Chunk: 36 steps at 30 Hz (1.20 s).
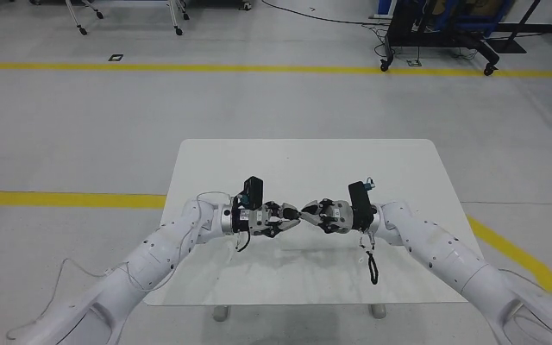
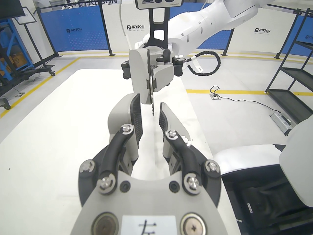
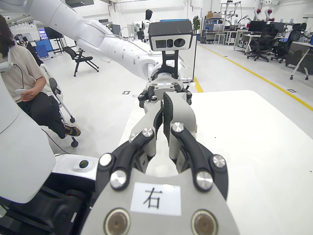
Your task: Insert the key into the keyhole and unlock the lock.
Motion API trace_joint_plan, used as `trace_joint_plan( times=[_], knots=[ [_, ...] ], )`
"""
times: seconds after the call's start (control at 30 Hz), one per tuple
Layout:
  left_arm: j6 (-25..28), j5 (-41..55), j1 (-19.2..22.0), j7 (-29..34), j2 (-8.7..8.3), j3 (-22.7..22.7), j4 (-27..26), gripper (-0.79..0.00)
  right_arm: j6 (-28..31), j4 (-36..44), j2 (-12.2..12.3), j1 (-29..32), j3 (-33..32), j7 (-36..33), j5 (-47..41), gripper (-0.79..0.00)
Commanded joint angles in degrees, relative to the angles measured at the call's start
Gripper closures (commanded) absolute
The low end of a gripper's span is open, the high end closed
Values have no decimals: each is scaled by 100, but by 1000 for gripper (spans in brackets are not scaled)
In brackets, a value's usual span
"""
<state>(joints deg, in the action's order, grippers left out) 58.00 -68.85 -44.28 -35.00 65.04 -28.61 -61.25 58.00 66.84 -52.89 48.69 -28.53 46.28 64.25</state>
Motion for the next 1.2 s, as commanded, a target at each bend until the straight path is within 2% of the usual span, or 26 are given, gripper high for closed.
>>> trace_joint_plan(
  times=[0.0,0.27,0.3,0.33,0.4,0.5,0.6,0.67,0.7,0.73,0.93,1.07,1.17],
  knots=[
    [0,80,45,47,14,56,32,0,0,-15,13,-31,25,0,-1,0],
    [0,297,168,121,39,199,147,0,0,37,121,-8,-36,0,45,0],
    [0,335,176,103,40,202,165,0,0,42,137,-1,-58,0,44,-99],
    [0,368,182,79,41,206,177,0,0,45,153,9,-78,0,49,-268],
    [0,415,190,21,37,225,186,0,0,66,188,29,-124,0,53,-154],
    [0,429,215,-34,26,267,201,0,0,108,241,77,-206,0,75,-145],
    [0,436,236,-84,17,305,211,0,0,115,286,128,-272,0,113,-179],
    [0,433,250,-113,10,328,222,0,0,76,313,148,-312,0,161,-329],
    [0,437,255,-133,6,337,226,0,0,66,325,164,-341,0,132,-526],
    [0,431,262,-139,3,346,233,0,0,54,338,191,-395,0,-7,-785],
    [0,477,291,-111,-2,390,286,0,-1,51,341,202,-423,2,-88,-785],
    [0,601,323,149,33,433,340,0,-49,39,340,213,-427,-43,-92,-785],
    [0,680,360,459,69,474,374,0,-1226,249,353,241,-615,-902,130,-785]
  ],
)
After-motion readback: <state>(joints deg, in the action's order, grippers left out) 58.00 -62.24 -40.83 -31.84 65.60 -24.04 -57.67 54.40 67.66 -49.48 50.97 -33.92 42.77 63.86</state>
